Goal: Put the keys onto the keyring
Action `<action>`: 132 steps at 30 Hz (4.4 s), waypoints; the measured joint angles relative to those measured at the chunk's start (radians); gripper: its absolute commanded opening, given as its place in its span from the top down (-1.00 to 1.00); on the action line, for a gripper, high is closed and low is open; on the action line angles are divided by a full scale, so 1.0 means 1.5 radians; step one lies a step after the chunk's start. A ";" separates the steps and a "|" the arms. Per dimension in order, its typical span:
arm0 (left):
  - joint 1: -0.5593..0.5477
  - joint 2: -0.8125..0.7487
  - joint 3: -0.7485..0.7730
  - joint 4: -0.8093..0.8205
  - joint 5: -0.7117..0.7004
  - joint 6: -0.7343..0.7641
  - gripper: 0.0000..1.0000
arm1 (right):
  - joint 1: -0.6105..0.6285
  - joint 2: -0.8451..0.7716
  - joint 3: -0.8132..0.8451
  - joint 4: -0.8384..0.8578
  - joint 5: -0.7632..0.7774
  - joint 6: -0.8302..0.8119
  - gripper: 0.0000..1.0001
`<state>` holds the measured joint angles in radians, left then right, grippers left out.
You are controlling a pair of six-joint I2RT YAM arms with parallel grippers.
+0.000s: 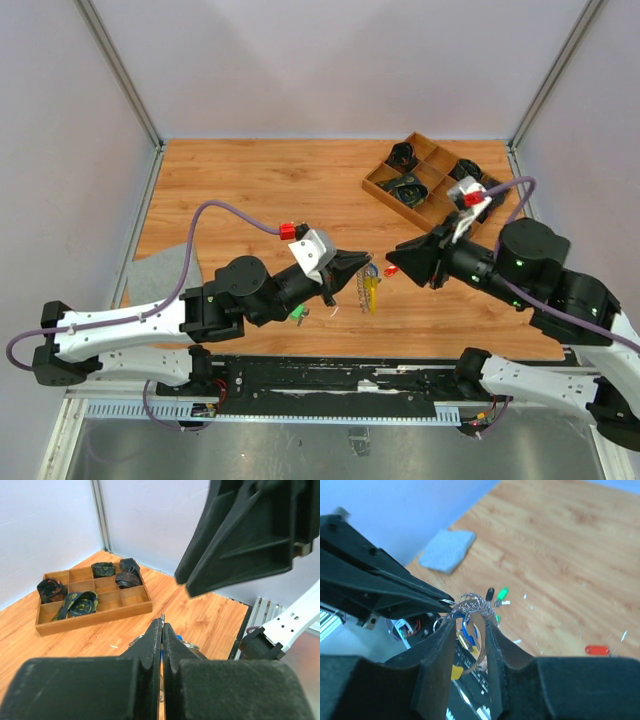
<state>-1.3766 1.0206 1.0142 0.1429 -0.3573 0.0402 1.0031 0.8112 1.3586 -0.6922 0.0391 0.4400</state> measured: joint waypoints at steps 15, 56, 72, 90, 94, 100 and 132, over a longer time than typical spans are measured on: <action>0.000 -0.039 -0.023 0.060 0.118 -0.014 0.99 | 0.000 -0.088 -0.083 0.128 -0.203 -0.290 0.33; 0.001 -0.035 -0.006 0.050 0.250 -0.013 0.41 | 0.000 0.010 0.057 -0.017 -0.349 -0.352 0.99; 0.001 0.018 0.046 -0.082 0.247 0.018 0.27 | 0.000 0.081 0.142 -0.228 -0.337 -0.423 0.99; 0.001 0.041 0.066 -0.099 0.254 0.029 0.49 | 0.000 0.065 0.136 -0.226 -0.344 -0.430 0.99; 0.001 0.048 0.066 -0.100 0.261 0.030 0.76 | 0.000 0.065 0.130 -0.224 -0.345 -0.431 0.99; 0.000 0.049 0.067 -0.107 0.273 0.033 0.99 | 0.000 0.062 0.127 -0.223 -0.342 -0.433 0.94; 0.001 0.002 0.052 -0.081 0.244 0.035 0.99 | 0.000 -0.033 -0.009 -0.077 -0.283 -0.360 0.05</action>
<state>-1.3758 1.0241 1.0920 0.0208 0.0090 0.0929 1.0031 0.7620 1.3457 -0.8078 -0.3847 -0.0994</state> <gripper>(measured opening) 0.018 0.486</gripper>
